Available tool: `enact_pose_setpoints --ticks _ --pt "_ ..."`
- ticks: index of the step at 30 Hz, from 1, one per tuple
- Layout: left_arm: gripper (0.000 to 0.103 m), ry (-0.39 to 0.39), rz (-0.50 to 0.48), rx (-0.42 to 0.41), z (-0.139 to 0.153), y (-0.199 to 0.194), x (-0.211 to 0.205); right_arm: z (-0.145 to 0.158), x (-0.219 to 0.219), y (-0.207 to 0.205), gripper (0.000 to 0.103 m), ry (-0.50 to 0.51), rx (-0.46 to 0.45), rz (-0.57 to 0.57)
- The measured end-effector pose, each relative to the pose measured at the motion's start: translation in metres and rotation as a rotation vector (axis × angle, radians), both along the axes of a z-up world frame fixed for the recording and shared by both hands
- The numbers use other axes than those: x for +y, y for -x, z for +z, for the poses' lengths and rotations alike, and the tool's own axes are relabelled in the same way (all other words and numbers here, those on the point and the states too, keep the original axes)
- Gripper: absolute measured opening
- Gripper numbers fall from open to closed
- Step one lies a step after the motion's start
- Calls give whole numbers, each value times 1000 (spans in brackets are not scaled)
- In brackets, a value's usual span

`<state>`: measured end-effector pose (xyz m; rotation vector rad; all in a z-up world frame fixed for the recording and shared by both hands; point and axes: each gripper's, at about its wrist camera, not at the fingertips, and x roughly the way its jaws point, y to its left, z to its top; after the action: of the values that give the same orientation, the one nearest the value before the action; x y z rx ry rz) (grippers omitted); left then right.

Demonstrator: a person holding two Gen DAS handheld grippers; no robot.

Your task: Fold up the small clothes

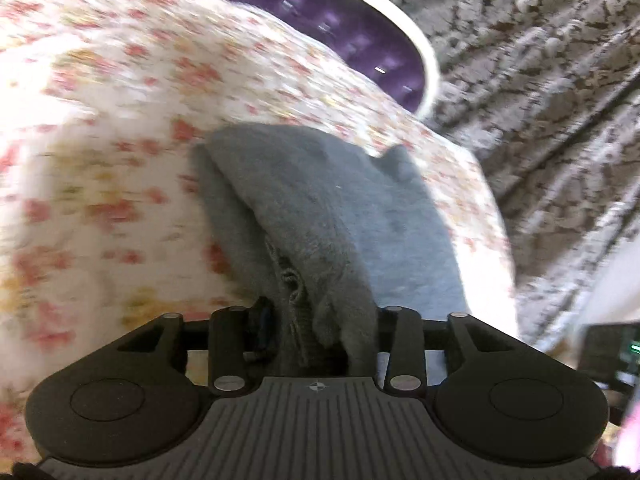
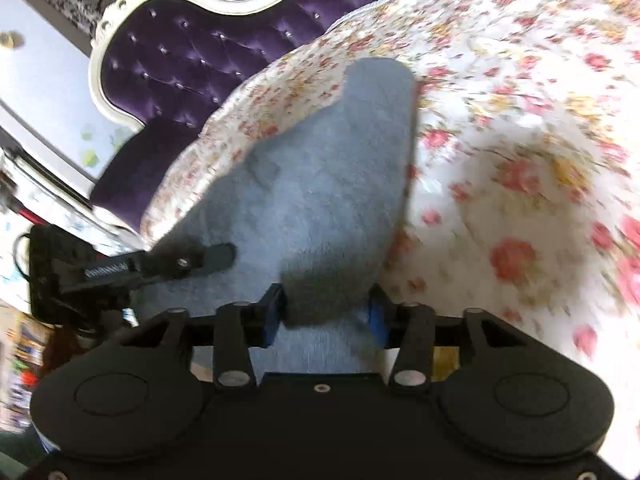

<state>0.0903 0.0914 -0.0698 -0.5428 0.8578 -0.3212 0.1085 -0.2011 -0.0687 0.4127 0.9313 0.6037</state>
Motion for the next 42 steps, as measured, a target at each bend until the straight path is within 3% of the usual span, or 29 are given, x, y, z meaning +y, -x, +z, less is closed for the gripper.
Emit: enact_pose_setpoints --ticks 2,5,8,14,16,19,23,27,29,31,33,42 --pt "44 24 38 -5 -7 4 9 0 1 10 62 43 -46 -19" --pt "45 33 63 -32 -10 9 15 5 3 25 78 109 -118 -58" --pt "47 2 79 -69 -9 15 16 10 7 36 79 182 -195 -81" --pt "58 -111 95 -139 -4 31 6 24 11 67 87 232 -437 -133" --pt "59 -137 97 -149 -4 35 2 30 14 71 103 221 -520 -140" --pt "59 -165 101 -155 -5 37 -1 38 28 62 103 189 -590 -94" --pt "60 -180 102 -157 -6 38 -2 44 50 36 100 132 -590 31" --pt "60 -201 99 -166 -7 39 -4 36 67 -2 93 94 -510 135" --pt "62 -213 96 -175 -7 40 -7 21 63 -26 89 88 -420 123" --pt "63 -227 94 -184 -7 41 -10 4 54 -48 69 112 -332 69" --pt "63 -240 94 -189 -7 42 -12 -4 47 -59 63 138 -329 33" --pt "64 -248 87 -188 -5 42 -13 -2 52 -60 63 195 -361 24"
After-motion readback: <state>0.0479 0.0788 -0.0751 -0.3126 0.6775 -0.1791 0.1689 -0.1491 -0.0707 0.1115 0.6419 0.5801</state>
